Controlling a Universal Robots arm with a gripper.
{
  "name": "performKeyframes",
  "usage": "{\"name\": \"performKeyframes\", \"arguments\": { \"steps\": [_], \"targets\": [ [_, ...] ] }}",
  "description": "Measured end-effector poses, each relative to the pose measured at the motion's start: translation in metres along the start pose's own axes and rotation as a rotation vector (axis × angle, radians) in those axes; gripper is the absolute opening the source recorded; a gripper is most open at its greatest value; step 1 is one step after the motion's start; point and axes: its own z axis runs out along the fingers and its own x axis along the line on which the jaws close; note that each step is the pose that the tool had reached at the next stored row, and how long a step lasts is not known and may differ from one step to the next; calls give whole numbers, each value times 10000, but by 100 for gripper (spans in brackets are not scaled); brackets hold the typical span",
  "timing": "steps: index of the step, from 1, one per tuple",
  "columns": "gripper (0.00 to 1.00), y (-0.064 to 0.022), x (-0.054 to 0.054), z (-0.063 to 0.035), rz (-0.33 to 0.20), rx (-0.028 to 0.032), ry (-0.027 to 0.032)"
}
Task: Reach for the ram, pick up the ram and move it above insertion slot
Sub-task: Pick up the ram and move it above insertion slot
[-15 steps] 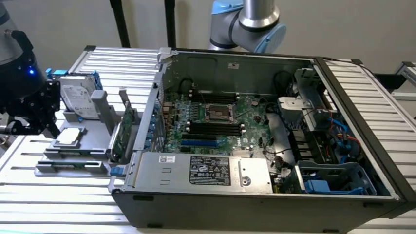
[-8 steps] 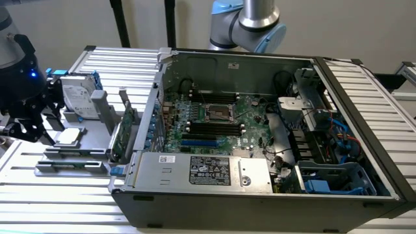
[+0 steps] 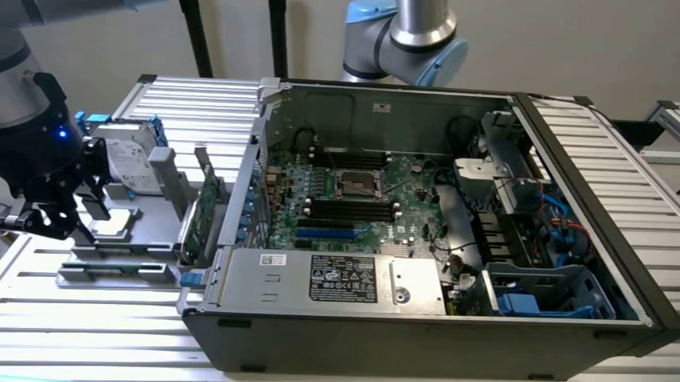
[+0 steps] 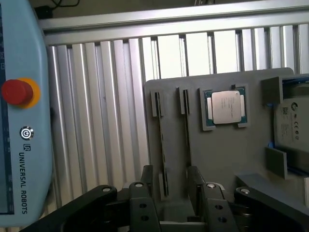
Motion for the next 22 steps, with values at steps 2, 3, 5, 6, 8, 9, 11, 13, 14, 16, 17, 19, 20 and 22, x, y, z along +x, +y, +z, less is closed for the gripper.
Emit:
{"name": "performKeyframes", "arguments": {
  "steps": [2,3,5,6,8,9,11,13,14,16,17,19,20,22],
  "targets": [
    [42,-1,0,22,-1,1,0],
    [42,-1,0,27,-1,1,0],
    [42,-1,0,31,-1,1,0],
    [42,-1,0,31,-1,1,0],
    [42,-1,0,30,-1,1,1],
    [42,-1,0,31,-1,1,0],
    [42,-1,0,30,-1,0,0],
    [42,-1,0,30,-1,1,0],
    [42,-1,0,30,-1,1,0],
    [42,-1,0,30,-1,0,0],
    [42,-1,0,35,-1,0,1],
    [42,-3,0,68,-1,24,-1],
    [42,-3,0,85,-2,36,-1],
    [42,-4,0,121,-1,51,-4]
  ]
}}
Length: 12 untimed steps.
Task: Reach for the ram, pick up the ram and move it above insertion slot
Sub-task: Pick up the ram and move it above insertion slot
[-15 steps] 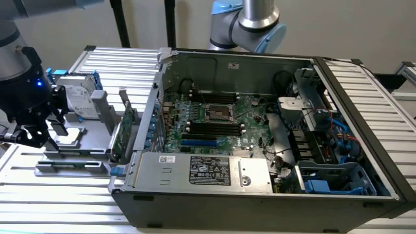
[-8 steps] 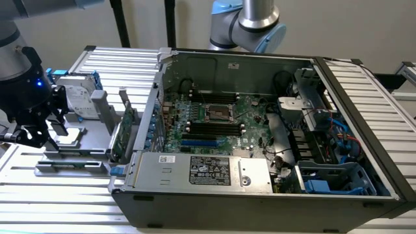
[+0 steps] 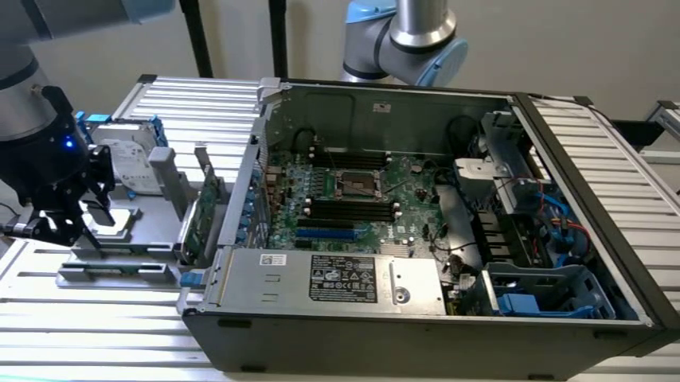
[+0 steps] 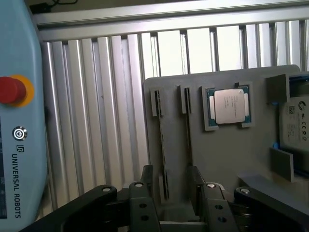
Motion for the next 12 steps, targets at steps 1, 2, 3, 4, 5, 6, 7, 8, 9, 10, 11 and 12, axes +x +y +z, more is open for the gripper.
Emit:
{"name": "performKeyframes", "arguments": {
  "steps": [1,2,3,4,5,6,7,8,9,10,11,12],
  "targets": [
    [42,-1,0,18,-1,5,-1],
    [42,-1,1,36,-1,8,-1],
    [42,-2,1,54,-1,12,-1],
    [42,-2,1,73,-3,16,-1],
    [42,-3,1,91,-8,18,-1],
    [42,-3,1,109,-13,20,-1],
    [42,-4,1,127,-18,21,-1],
    [42,-5,1,146,-24,24,-2],
    [42,-5,2,164,-29,26,-2],
    [42,-6,2,182,-35,29,-2],
    [42,-6,3,200,-42,30,-2],
    [42,-6,3,217,-48,32,-1]
  ]
}}
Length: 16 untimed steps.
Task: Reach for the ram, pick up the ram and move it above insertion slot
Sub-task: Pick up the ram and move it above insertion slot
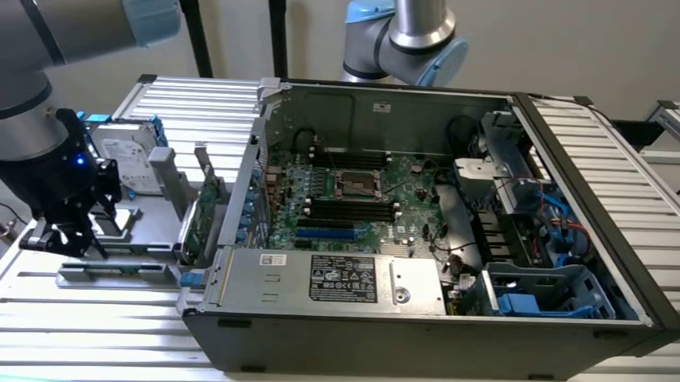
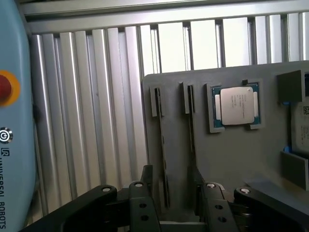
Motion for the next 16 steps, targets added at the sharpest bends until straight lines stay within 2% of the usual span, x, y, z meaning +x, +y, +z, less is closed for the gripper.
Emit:
{"name": "performKeyframes", "arguments": {
  "steps": [16],
  "targets": [
    [42,-7,13,280,-392,47,4]
  ]
}}
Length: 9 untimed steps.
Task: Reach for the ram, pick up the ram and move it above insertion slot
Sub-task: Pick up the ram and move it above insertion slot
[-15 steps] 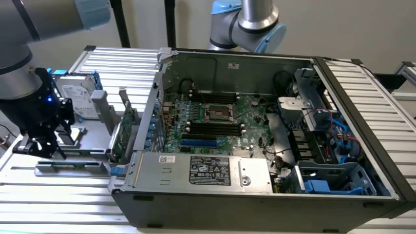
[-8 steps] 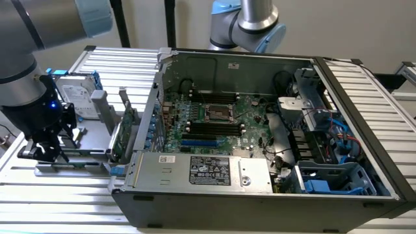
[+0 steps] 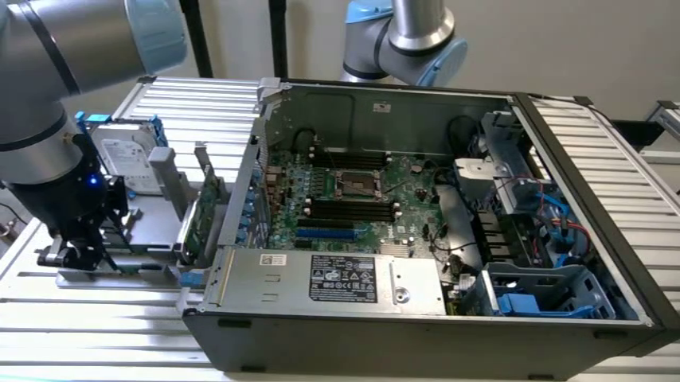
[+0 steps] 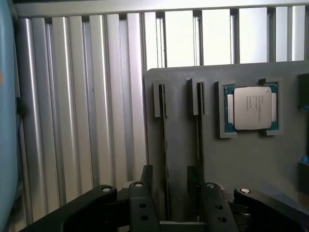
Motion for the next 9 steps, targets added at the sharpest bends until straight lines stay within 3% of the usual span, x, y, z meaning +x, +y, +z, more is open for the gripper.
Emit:
{"name": "performKeyframes", "arguments": {
  "steps": [5,9],
  "targets": [
    [42,4,2,78,-145,17,4],
    [42,33,3,130,-254,75,2]
  ]
}}
